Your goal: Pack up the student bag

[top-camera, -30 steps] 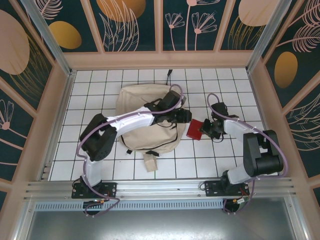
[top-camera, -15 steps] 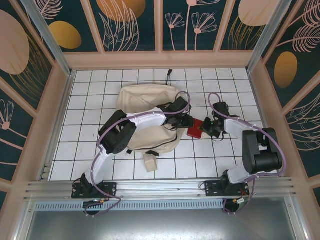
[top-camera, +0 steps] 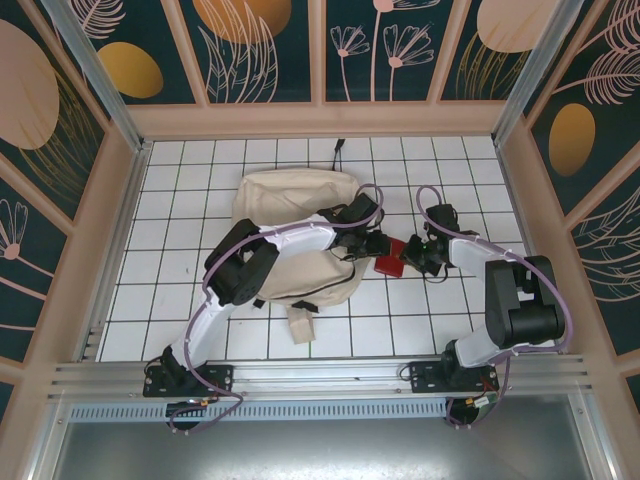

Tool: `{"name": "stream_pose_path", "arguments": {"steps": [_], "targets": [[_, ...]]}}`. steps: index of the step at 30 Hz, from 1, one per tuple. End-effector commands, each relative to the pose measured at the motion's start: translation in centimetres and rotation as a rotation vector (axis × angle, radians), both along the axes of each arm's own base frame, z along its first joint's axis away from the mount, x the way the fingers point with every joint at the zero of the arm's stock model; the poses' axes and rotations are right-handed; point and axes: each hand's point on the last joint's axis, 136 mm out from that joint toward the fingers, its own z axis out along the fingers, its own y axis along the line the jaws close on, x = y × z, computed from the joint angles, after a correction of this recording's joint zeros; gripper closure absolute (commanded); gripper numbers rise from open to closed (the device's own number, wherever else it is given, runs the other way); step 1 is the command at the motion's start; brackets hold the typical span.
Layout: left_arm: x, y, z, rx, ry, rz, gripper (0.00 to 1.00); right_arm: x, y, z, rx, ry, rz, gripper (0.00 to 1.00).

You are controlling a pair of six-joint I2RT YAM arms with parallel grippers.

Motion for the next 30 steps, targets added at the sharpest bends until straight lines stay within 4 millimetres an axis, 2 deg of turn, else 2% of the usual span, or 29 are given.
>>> {"name": "stream_pose_path", "arguments": {"steps": [1,3,5,10,14,17,22,27,30], "targets": [[-0.6,-0.1,-0.7,0.018,0.032,-0.020,0.63,-1.1,-0.7,-1.6,-0.023,0.054,-0.029,0.78],[-0.2,0.2,-0.5,0.038,0.013,-0.009,0.60,-1.2,-0.7,-1.6,-0.023,0.055,-0.028,0.77],[-0.3,-0.1,-0.3,0.022,0.014,-0.021,0.62,-1.1,-0.6,-1.6,-0.016,0.051,-0.026,0.77],[-1.3,-1.5,0.9,-0.076,0.046,-0.080,0.71,-0.7,-0.2,-1.0,0.011,0.033,-0.019,0.77],[-1.5,-2.0,3.3,-0.173,0.048,-0.106,0.80,0.0,0.7,0.9,0.073,-0.034,-0.002,0.76],[-1.2,-1.6,4.7,-0.209,0.027,-0.099,0.88,0.3,0.7,2.0,0.099,-0.065,-0.005,0.75],[-0.1,0.1,6.6,-0.205,-0.031,-0.058,0.99,1.0,0.8,4.8,0.134,-0.140,0.005,0.67],[1.9,3.6,10.7,-0.231,-0.121,0.010,1.00,2.2,2.1,10.1,0.215,-0.300,0.065,0.43],[2.8,6.3,13.2,-0.252,-0.171,0.049,1.00,2.8,3.6,13.0,0.305,-0.386,0.131,0.34]]}}
